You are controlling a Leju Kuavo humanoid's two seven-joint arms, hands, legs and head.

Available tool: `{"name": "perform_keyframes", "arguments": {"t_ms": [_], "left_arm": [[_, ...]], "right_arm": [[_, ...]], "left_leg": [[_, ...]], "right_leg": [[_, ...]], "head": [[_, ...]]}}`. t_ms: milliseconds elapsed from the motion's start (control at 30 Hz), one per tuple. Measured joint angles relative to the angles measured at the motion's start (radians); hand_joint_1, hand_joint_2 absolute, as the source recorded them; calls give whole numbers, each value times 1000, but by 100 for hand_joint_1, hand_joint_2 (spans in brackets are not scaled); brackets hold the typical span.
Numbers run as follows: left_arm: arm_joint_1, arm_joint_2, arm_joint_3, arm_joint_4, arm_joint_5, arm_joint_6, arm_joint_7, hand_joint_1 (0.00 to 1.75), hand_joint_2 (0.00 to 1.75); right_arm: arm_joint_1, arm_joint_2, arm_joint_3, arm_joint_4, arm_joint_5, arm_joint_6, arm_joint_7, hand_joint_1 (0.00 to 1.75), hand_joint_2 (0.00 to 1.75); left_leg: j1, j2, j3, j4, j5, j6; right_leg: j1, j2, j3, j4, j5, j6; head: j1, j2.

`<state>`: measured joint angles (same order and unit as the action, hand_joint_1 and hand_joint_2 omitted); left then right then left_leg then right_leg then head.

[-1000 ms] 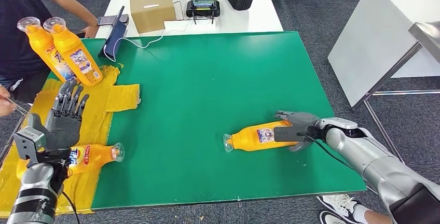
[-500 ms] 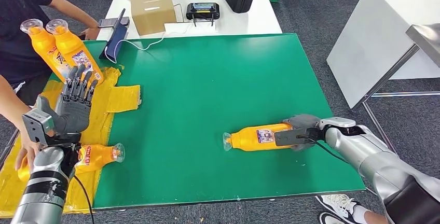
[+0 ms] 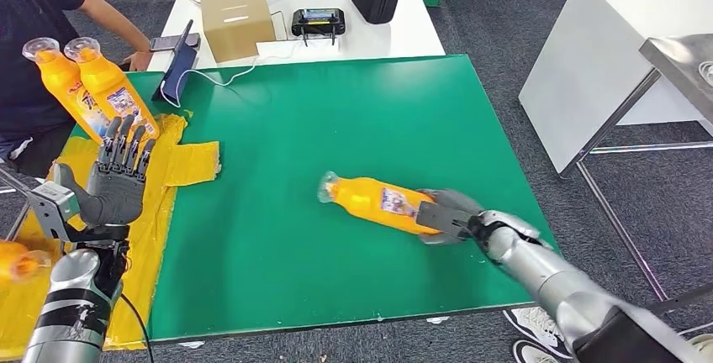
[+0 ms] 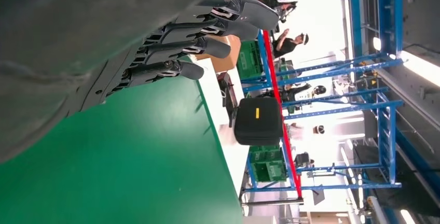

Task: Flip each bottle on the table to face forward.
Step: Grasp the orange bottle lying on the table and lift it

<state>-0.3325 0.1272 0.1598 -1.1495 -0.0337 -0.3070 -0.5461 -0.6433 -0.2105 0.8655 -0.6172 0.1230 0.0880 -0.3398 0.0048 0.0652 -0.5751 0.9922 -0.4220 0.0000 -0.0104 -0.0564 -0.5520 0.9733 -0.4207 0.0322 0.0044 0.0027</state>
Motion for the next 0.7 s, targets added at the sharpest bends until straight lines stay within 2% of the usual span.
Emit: {"name": "perform_keyframes", "arguments": {"t_ms": [67,167,333,467,567,700], "left_arm": [[15,-8,3,-25,6,-7,8,0,0],[31,-16,5,-46,8,-7,13,0,0],[42,-20,11,-62,28,-19,25,0,0],[47,-48,6,-91,54,-36,61,0,0],[48,-72,-13,-114,70,-41,80,0,0],[47,-93,-47,-132,91,-44,96,0,175]], "right_arm": [[53,53,-105,-84,-42,10,13,175,175],[97,97,-209,-169,-46,25,27,175,175],[138,135,-320,-245,-94,50,-17,175,175],[179,223,-411,-341,-139,53,-5,175,175],[184,286,-429,-380,-138,45,22,175,175],[183,349,-428,-384,-130,37,30,175,175]], "left_leg": [[0,-4,-8,0,5,0],[0,-16,-17,1,7,0],[-2,-18,-24,1,8,0],[-3,-17,-27,1,7,1],[-3,-17,-27,1,7,1],[-3,-17,-27,1,7,1]], "right_leg": [[0,-3,-8,2,1,-1],[2,-14,-14,3,1,-1],[0,-17,-19,3,1,0],[-1,-16,-23,2,2,1],[-1,-16,-23,2,1,1],[0,-16,-23,3,1,1]], "head": [[-1,0],[-1,0],[0,0],[-1,0],[-1,0],[-1,0]]}}
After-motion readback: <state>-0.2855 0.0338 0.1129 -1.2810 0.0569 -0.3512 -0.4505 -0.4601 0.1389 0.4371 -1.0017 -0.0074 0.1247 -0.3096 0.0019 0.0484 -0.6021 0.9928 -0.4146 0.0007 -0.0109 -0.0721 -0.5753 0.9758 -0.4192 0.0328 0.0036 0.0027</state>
